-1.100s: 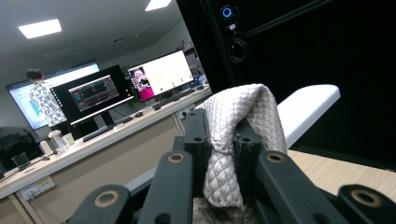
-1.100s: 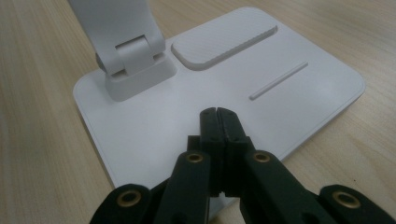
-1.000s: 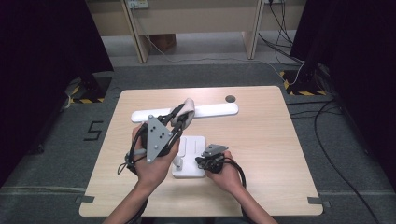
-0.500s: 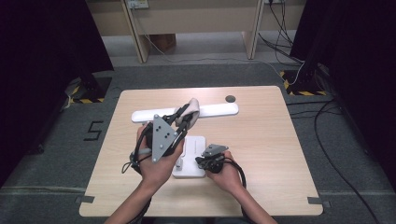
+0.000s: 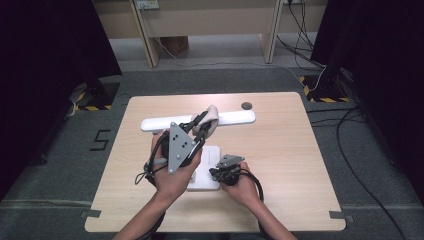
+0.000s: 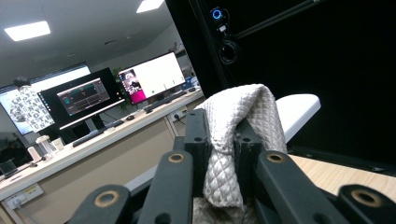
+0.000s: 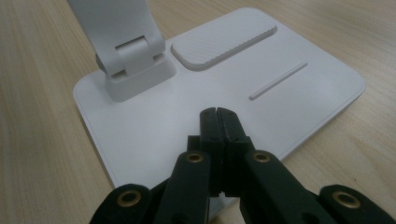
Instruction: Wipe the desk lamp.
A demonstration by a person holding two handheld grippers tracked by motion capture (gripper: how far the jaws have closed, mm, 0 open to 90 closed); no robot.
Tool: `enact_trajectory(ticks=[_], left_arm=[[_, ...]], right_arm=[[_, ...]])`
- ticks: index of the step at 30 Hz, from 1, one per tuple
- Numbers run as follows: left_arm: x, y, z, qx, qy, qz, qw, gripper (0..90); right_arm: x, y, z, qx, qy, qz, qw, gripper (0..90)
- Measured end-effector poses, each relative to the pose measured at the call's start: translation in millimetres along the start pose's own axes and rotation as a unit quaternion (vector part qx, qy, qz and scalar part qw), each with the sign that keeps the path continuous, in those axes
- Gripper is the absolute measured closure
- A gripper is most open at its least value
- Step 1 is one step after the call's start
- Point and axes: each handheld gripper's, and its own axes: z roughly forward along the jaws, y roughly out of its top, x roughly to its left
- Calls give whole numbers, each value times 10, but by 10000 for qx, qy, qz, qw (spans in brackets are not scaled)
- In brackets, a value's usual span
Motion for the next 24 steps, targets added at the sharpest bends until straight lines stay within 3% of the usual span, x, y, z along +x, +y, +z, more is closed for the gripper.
enact_trajectory(ticks=[10,24], left_arm=[[-57,22,55,-10,-83,26,10000,802],[-140,48,130,-31,-192,68,9998,801]], right_arm=[[10,-3,-3,17,3,80,10000,900],[1,-7,1,-21,10,9,10000,900]])
